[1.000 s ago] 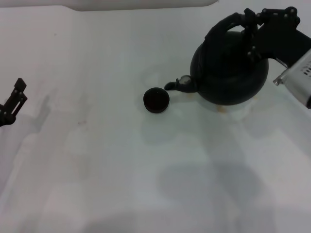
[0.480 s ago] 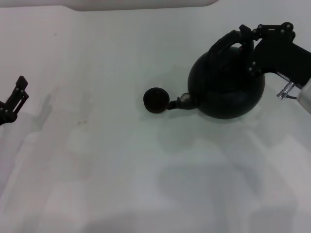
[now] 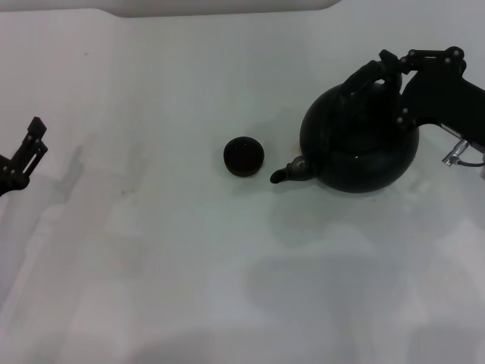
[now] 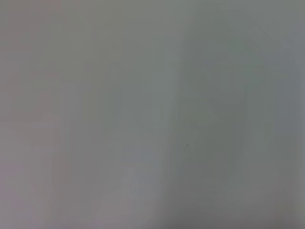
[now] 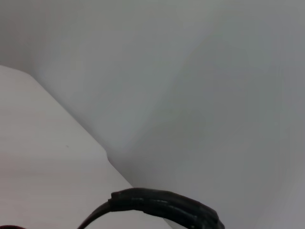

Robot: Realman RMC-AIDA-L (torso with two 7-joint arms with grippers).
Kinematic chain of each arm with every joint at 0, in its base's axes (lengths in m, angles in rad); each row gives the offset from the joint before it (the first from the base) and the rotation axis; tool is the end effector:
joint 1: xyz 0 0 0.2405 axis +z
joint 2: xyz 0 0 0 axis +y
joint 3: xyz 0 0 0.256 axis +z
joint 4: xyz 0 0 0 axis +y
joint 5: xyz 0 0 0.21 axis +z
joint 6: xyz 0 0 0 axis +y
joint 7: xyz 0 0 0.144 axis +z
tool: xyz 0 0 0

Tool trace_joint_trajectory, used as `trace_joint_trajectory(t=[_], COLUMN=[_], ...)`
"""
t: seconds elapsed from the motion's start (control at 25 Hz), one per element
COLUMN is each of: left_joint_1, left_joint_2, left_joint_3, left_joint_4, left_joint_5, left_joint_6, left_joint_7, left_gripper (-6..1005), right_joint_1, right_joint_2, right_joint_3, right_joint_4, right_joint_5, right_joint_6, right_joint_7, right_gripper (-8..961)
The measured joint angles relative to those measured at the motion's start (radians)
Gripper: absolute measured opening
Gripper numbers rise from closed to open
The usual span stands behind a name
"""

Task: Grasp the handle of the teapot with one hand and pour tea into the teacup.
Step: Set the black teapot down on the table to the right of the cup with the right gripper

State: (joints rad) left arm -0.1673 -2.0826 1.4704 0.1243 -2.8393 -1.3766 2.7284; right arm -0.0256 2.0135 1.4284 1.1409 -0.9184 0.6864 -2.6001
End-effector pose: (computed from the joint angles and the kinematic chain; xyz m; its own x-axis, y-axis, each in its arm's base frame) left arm -0.3685 0.2313 -0.0145 0.6534 0.0323 0.7564 0.7322 -0.2807 -0.6205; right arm 0.2646 0.2951 -0.0103 0.9571 0.1596 -0.2418 -0.1035 -0.5913 -0.7998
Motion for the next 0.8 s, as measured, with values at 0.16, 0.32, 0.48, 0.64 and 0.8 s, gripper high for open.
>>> trace_joint_trajectory(t=[0.16, 0.32, 0.48, 0.64, 0.8], left_joint_1=[-0.002, -0.003, -0.004, -0.005, -0.009], left_joint_2=[-0.001, -0.002, -0.003, -0.004, -0.004], left_joint_3=[0.0, 0.001, 0.001, 0.002, 0.002], left_joint_4=[0.0, 0.0, 0.0, 0.0, 0.0], left_joint_5=[0.002, 0.005, 0.005, 0.007, 0.008], left_joint_6=[0.001, 0.001, 0.001, -0.003, -0.004], left_joint_7=[-0.001, -0.001, -0.002, -0.003, -0.003], left_gripper=[770, 771, 771, 771, 771], right_joint_1=[0.015, 0.02, 0.03, 0.036, 0.043], right_joint_2=[-0.001, -0.001, 0.0, 0.0, -0.002], right_joint_3=[0.027, 0.037, 0.046, 0.048, 0.049], right_joint_4=[-0.05, -0.074, -0.107, -0.126, -0.143], right_joint_5=[0.032, 0.044, 0.067, 0.083, 0.094], right_joint_6=[0.043, 0.06, 0.079, 0.095, 0.1], right_joint_7=[-0.034, -0.057, -0.073, -0.078, -0.079], right_gripper=[116, 117, 117, 118, 119])
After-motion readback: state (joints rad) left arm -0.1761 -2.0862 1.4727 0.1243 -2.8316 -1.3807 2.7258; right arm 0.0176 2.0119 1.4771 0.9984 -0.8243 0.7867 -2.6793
